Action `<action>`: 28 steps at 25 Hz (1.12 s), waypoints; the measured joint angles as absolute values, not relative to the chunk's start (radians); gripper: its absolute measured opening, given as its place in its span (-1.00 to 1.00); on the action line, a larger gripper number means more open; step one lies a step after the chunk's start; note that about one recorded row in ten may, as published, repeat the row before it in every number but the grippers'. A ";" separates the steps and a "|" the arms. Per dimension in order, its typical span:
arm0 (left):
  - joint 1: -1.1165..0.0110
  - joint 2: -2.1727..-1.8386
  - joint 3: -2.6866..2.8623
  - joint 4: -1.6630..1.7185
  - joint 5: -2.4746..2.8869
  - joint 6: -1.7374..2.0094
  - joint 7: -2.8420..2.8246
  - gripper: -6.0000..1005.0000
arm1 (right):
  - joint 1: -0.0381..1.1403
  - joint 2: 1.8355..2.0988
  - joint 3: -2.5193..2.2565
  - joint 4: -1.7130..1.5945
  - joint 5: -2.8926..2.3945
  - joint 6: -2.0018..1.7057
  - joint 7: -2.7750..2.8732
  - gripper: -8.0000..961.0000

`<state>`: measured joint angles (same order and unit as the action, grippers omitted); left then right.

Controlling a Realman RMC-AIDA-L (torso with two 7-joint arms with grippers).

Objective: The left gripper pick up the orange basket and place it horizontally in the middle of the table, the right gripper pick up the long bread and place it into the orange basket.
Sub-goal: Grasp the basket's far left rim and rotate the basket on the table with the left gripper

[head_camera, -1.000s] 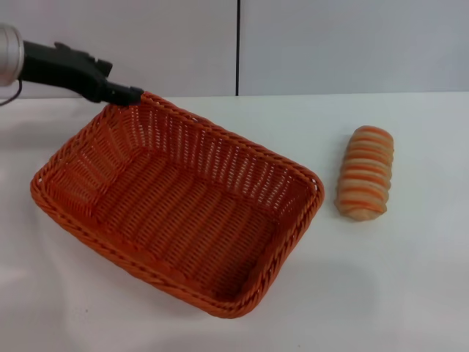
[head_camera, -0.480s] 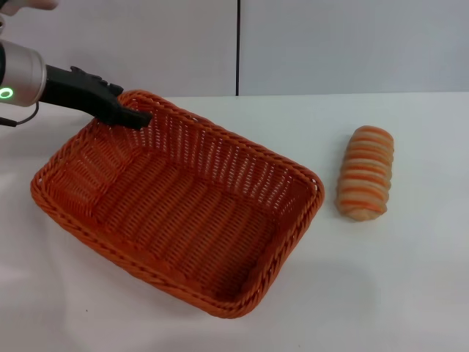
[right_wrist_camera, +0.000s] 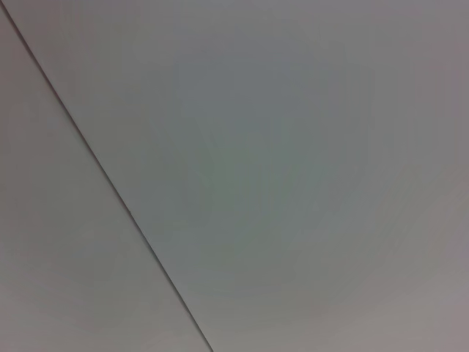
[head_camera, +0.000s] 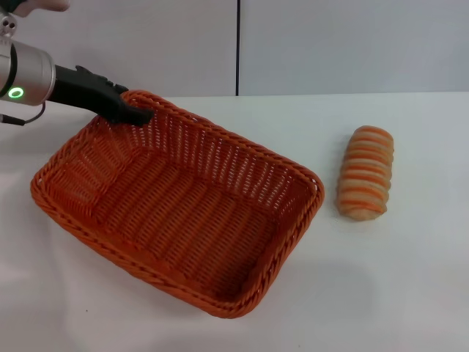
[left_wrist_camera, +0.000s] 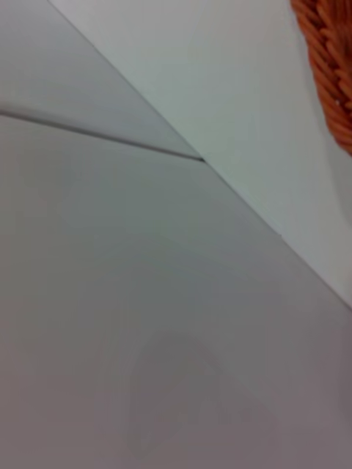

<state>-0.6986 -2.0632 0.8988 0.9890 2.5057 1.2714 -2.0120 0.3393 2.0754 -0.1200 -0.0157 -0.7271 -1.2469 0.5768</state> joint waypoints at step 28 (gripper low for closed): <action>-0.653 -2.064 0.933 1.028 2.493 1.196 -2.062 -0.54 | 0.335 2.074 -0.118 -0.016 -0.727 -1.235 0.577 0.52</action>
